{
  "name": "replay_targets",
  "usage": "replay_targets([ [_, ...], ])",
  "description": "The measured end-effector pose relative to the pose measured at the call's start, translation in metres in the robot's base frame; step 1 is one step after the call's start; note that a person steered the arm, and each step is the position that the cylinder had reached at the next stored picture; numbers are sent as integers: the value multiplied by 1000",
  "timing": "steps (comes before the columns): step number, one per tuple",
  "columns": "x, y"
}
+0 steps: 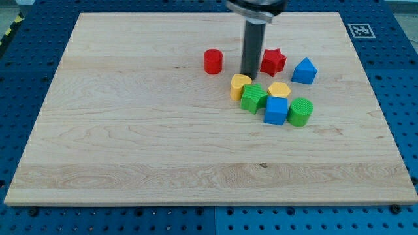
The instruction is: Move the yellow heart to the left side of the green star
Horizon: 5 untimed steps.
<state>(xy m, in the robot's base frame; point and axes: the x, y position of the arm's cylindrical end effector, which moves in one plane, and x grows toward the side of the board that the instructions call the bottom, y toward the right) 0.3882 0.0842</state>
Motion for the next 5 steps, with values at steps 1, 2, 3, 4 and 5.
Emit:
replay_targets([
  [1,1,1],
  [2,2,-3],
  [3,5,-12],
  [4,18,-12],
  [5,8,-35],
])
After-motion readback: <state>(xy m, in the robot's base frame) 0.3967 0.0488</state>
